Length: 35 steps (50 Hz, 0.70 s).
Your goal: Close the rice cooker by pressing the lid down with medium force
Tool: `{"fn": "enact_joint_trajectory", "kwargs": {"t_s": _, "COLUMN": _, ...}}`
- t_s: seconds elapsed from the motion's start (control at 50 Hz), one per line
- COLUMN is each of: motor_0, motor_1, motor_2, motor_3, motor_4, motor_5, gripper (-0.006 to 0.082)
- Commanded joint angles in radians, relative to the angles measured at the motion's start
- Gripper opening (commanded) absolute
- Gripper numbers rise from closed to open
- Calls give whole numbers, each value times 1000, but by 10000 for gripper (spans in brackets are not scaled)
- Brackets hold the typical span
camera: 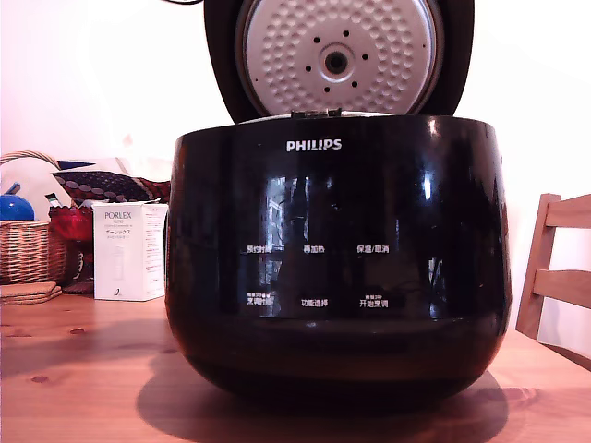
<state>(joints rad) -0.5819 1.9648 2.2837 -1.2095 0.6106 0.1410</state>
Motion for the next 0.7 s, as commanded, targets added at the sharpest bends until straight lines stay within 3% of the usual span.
{"fn": "enact_joint_trajectory", "kwargs": {"t_s": 0.0, "motor_0": -1, "motor_1": 6, "motor_2": 3, "motor_3": -9, "motor_4": -37, "motor_5": 19, "gripper": -24}}
{"fn": "enact_joint_trajectory", "kwargs": {"t_s": 0.16, "motor_0": -11, "motor_1": 10, "motor_2": 3, "motor_3": -31, "motor_4": -88, "motor_5": 19, "gripper": -24}}
{"fn": "enact_joint_trajectory", "kwargs": {"t_s": 0.68, "motor_0": -22, "motor_1": 51, "motor_2": 3, "motor_3": -61, "motor_4": -89, "motor_5": 18, "gripper": -23}}
